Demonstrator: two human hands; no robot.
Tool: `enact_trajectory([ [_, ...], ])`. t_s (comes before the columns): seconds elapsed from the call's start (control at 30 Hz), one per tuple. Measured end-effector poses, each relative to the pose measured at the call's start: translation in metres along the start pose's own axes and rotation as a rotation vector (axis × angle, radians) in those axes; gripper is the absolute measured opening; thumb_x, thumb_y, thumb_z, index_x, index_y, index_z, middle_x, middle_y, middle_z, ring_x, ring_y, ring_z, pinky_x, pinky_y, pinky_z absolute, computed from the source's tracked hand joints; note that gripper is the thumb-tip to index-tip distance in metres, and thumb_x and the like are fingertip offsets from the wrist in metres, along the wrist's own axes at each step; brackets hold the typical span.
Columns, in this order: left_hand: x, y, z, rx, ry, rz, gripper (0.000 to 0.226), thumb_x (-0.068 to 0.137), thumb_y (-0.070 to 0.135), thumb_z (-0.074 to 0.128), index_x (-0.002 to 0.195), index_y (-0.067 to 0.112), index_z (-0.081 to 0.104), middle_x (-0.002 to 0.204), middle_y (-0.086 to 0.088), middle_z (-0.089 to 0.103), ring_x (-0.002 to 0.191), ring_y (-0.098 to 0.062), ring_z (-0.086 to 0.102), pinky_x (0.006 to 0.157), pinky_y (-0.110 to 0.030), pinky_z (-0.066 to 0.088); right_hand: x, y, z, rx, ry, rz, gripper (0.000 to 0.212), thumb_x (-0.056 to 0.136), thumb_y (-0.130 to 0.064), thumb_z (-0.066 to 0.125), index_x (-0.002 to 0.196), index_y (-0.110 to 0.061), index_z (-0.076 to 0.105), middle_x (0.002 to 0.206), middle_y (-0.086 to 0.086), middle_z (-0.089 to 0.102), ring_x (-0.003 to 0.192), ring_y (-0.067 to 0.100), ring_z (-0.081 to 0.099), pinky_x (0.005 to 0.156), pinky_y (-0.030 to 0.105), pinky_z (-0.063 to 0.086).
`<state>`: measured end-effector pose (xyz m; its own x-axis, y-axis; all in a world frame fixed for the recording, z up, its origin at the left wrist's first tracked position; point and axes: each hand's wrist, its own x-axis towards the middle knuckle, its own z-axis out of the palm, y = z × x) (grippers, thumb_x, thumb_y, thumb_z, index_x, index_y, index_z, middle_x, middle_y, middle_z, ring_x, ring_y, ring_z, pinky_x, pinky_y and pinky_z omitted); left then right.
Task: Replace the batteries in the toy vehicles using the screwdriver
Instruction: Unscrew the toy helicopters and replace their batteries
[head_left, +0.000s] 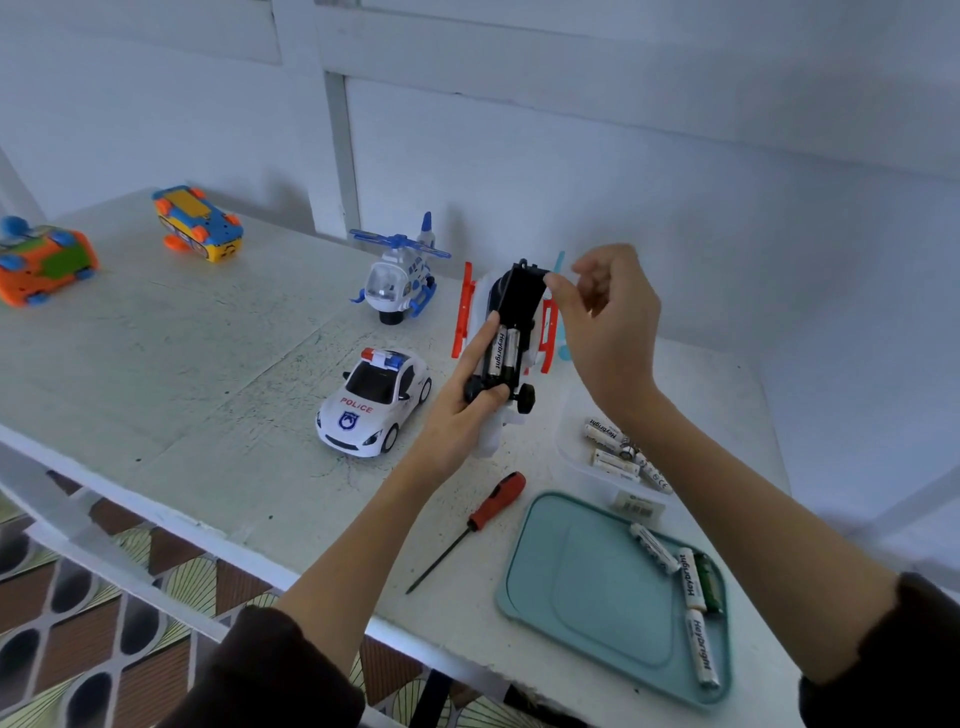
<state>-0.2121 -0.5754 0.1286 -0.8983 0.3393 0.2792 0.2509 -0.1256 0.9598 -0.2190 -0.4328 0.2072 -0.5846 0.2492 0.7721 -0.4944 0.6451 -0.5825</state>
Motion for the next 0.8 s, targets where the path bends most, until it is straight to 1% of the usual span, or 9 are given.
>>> enact_trajectory([
  [0.13,-0.001,0.001,0.0,0.004,-0.005,0.002,0.066,0.096,-0.006,0.04,0.131,0.049,0.031,0.135,0.029,0.04,0.121,0.011,0.046,0.1,-0.016,0.041,0.006,-0.002,0.004,-0.04,-0.092,-0.08,0.016,0.088,-0.009,0.057,0.1,0.0,0.061,0.083,0.008,0.057,0.069,0.003,0.049,0.065,0.007,0.04],
  [0.23,0.0,0.002,-0.001,0.012,-0.01,-0.001,0.066,0.096,-0.006,0.04,0.132,0.049,0.03,0.137,0.026,0.04,0.123,0.009,0.044,0.102,-0.017,0.039,0.008,-0.001,0.005,-0.076,-0.141,-0.138,0.015,0.088,-0.003,0.052,0.089,-0.001,0.067,0.08,0.01,0.061,0.068,0.005,0.05,0.067,0.005,0.038],
  [0.3,0.001,0.002,-0.001,0.008,-0.003,-0.01,0.065,0.097,-0.005,0.04,0.132,0.048,0.028,0.14,0.021,0.039,0.128,0.005,0.042,0.107,-0.019,0.037,0.007,-0.002,0.003,-0.025,-0.184,-0.068,0.015,0.087,-0.002,0.053,0.084,-0.002,0.068,0.077,0.006,0.061,0.065,0.008,0.053,0.065,0.011,0.041],
  [0.37,0.001,0.002,-0.002,0.008,0.006,-0.014,0.064,0.097,-0.004,0.04,0.132,0.049,0.026,0.138,0.023,0.038,0.124,0.01,0.042,0.107,-0.018,0.036,0.001,-0.004,-0.001,0.032,-0.275,0.004,0.013,0.087,-0.003,0.056,0.087,-0.002,0.068,0.078,0.0,0.058,0.065,0.012,0.057,0.065,0.018,0.048],
  [0.47,0.002,0.002,-0.004,0.003,-0.002,-0.012,0.064,0.098,-0.003,0.039,0.133,0.048,0.023,0.139,0.019,0.038,0.117,0.016,0.045,0.103,-0.013,0.038,-0.012,-0.007,-0.005,0.043,-0.345,-0.006,0.012,0.084,-0.001,0.059,0.089,-0.001,0.07,0.082,0.001,0.056,0.068,0.007,0.056,0.065,0.013,0.049],
  [0.53,0.001,0.003,-0.004,0.013,-0.021,-0.005,0.064,0.098,-0.002,0.04,0.135,0.046,0.019,0.136,0.024,0.038,0.114,0.018,0.047,0.098,-0.01,0.04,-0.019,-0.007,-0.006,0.036,-0.345,0.0,0.011,0.083,-0.002,0.062,0.09,-0.002,0.071,0.084,0.0,0.056,0.072,0.008,0.056,0.067,0.015,0.051],
  [0.63,0.0,0.004,-0.004,0.029,-0.052,0.016,0.067,0.097,0.001,0.046,0.141,0.04,0.013,0.131,0.033,0.038,0.115,0.018,0.046,0.09,-0.008,0.041,-0.029,-0.005,-0.006,0.049,-0.383,0.09,0.012,0.079,-0.001,0.066,0.089,-0.004,0.072,0.087,0.002,0.059,0.078,0.016,0.06,0.072,0.023,0.054],
  [0.73,-0.001,0.003,-0.004,0.04,-0.069,0.026,0.065,0.097,0.007,0.048,0.142,0.039,0.013,0.129,0.038,0.039,0.12,0.016,0.045,0.091,-0.008,0.04,-0.035,-0.005,-0.004,0.021,-0.418,0.123,0.014,0.076,0.001,0.069,0.087,-0.006,0.073,0.088,0.004,0.059,0.079,0.017,0.06,0.073,0.026,0.052],
  [0.8,-0.001,0.004,-0.004,0.057,-0.058,0.029,0.06,0.096,0.019,0.048,0.14,0.044,0.015,0.125,0.044,0.04,0.122,0.009,0.047,0.092,-0.009,0.039,-0.036,-0.004,-0.004,0.007,-0.412,0.115,0.015,0.075,0.003,0.069,0.087,-0.005,0.073,0.087,0.004,0.059,0.079,0.018,0.06,0.073,0.026,0.052],
])
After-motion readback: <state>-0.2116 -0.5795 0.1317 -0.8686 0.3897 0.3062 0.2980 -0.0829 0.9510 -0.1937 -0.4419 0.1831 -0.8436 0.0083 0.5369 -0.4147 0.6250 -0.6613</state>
